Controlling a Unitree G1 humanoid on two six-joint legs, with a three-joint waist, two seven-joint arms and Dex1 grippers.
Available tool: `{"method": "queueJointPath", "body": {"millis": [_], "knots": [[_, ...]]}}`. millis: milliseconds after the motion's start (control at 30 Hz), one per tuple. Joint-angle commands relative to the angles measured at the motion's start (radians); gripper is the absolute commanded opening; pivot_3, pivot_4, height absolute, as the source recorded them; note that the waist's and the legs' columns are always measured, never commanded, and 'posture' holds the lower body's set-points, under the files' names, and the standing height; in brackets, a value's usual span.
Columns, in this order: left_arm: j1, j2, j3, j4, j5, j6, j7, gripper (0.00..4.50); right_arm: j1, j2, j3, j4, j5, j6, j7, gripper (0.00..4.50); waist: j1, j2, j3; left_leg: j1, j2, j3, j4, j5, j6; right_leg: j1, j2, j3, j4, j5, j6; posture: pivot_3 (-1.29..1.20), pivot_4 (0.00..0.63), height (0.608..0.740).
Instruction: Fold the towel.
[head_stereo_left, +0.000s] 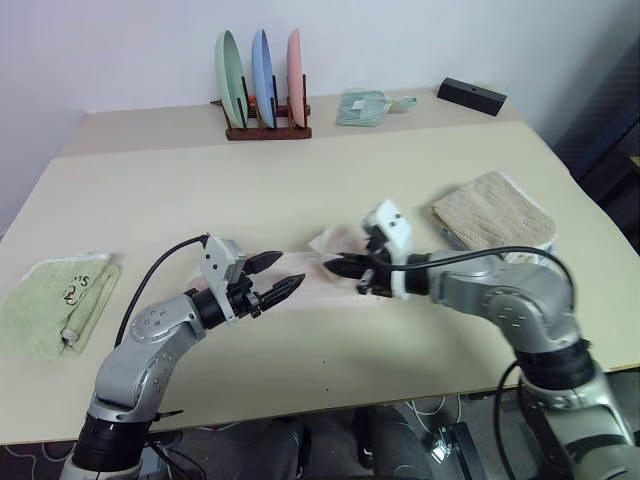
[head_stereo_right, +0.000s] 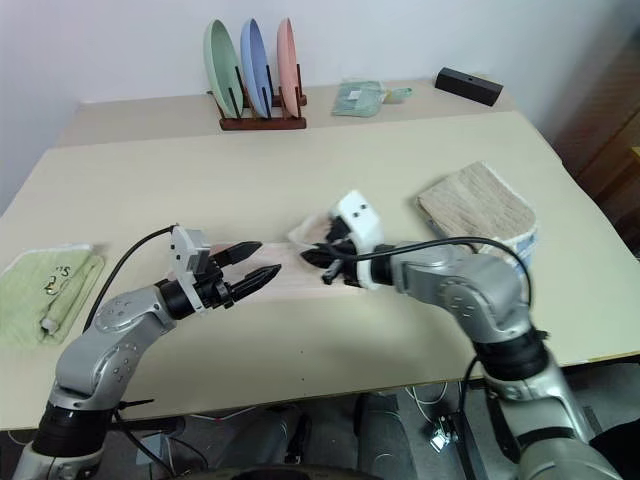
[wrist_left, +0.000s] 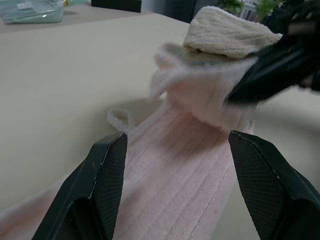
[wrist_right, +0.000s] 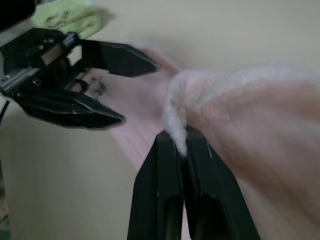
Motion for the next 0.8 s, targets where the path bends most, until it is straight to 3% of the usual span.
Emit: {"method": "queueJointPath", "body": {"millis": [33, 300, 467, 567, 733, 800], "knots": [[0.019, 0.004, 0.021, -0.067, -0.004, -0.002, 0.021, 3.29, -0.006, 0.034, 0.067, 0.053, -0.099, -0.073, 0.044, 0.05, 0.002, 0.0, 0.0, 0.0, 0.0, 0.0, 0.0, 0.0, 0.0, 0.0, 0.0, 0.0, 0.0, 0.0, 0.0, 0.0, 0.15, 0.74], [0.052, 0.013, 0.027, -0.094, -0.008, 0.01, 0.037, 3.29, 0.018, 0.075, 0.093, 0.089, -0.193, -0.097, 0.094, 0.05, 0.0, 0.0, 0.0, -0.001, 0.0, 0.0, 0.0, 0.0, 0.0, -0.001, 0.0, 0.0, 0.0, 0.0, 0.0, 0.0, 0.15, 0.74], [0.052, 0.007, 0.047, -0.087, -0.017, 0.005, 0.05, 3.29, 0.041, 0.032, 0.057, -0.016, -0.174, -0.133, 0.206, 2.35, 0.002, 0.0, 0.0, -0.001, 0.0, 0.0, 0.0, 0.0, 0.0, -0.001, 0.0, 0.0, 0.0, 0.0, 0.0, 0.0, 0.15, 0.74], [0.042, 0.003, 0.122, -0.062, -0.05, 0.007, 0.081, 3.29, 0.07, -0.054, 0.015, -0.081, -0.202, -0.196, 0.277, 3.82, 0.002, 0.0, 0.0, -0.001, 0.0, 0.0, 0.0, 0.0, 0.0, -0.001, 0.0, 0.0, 0.0, 0.0, 0.0, 0.0, 0.15, 0.74], [0.05, 0.014, 0.227, -0.033, -0.078, 0.015, 0.114, 3.29, 0.095, -0.13, -0.071, -0.12, -0.18, -0.262, 0.361, 3.82, -0.001, 0.0, 0.0, -0.001, 0.0, -0.001, 0.0, 0.0, 0.0, 0.0, 0.001, 0.0, 0.0, 0.0, 0.0, 0.0, 0.15, 0.74], [0.075, 0.021, 0.256, -0.037, -0.088, 0.019, 0.112, 3.29, 0.063, -0.094, -0.097, -0.045, -0.213, -0.278, 0.312, 3.24, -0.001, 0.0, 0.0, 0.0, 0.0, 0.0, 0.0, 0.0, -0.001, 0.0, 0.001, 0.0, 0.0, 0.0, 0.0, 0.0, 0.15, 0.74]]}}
